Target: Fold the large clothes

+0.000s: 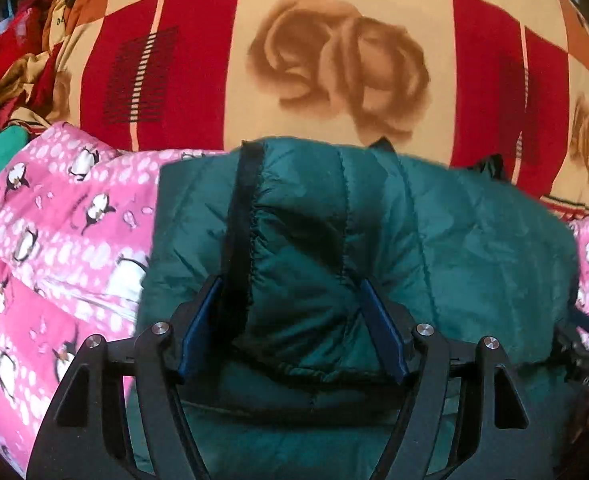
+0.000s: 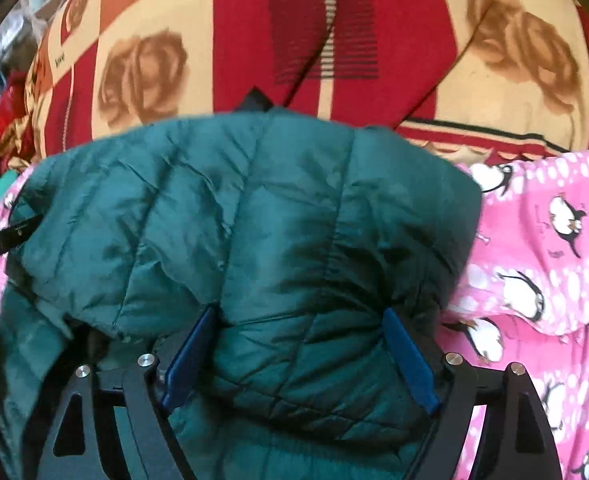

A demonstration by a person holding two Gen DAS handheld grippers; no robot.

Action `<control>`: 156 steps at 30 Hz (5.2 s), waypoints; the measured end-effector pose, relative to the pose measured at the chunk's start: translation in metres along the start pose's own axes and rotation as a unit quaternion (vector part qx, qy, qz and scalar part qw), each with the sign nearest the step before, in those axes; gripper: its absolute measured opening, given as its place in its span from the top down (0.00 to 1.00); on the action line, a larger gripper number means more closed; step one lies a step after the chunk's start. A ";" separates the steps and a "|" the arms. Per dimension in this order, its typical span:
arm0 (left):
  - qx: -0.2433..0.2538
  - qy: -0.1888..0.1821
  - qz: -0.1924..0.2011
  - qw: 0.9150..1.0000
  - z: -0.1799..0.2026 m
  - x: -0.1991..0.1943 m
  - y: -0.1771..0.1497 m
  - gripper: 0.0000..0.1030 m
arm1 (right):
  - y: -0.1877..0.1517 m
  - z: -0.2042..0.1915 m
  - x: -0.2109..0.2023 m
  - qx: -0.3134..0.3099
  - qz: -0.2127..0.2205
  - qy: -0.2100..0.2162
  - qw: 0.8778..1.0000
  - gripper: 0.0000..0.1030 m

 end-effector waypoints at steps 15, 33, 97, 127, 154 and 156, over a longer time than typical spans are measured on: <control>0.003 0.007 0.015 1.000 -0.002 0.004 -0.006 0.28 | 0.044 -0.052 -0.012 0.001 0.031 0.040 0.999 0.20; 0.003 0.018 0.019 1.000 0.000 0.010 -0.006 0.21 | 0.042 0.021 0.027 0.069 0.008 -0.015 0.997 0.14; 0.018 0.055 0.044 0.997 -0.037 -0.146 -0.120 0.21 | -0.118 -0.007 -0.127 0.055 0.026 -0.052 0.997 0.12; 0.004 0.039 0.020 0.999 -0.028 -0.107 -0.099 0.21 | -0.023 0.036 -0.045 0.128 0.018 -0.036 0.991 0.22; 0.032 0.074 -0.010 0.997 -0.067 -0.137 -0.152 0.21 | -0.103 0.004 -0.113 0.073 -0.007 -0.002 0.997 0.23; 0.027 0.075 -0.017 0.997 -0.074 -0.142 -0.163 0.21 | -0.119 0.003 -0.119 0.070 -0.013 0.000 0.997 0.23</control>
Point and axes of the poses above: each gripper's, at about its wrist camera, not at the fingertips, and x roughly the way its jaws point, z to its right, y to its top, the point moved 8 cm from there along x, roughly the way its jaws point, and after that the axes turned 5 degrees about -y, right-handed, at the moved point
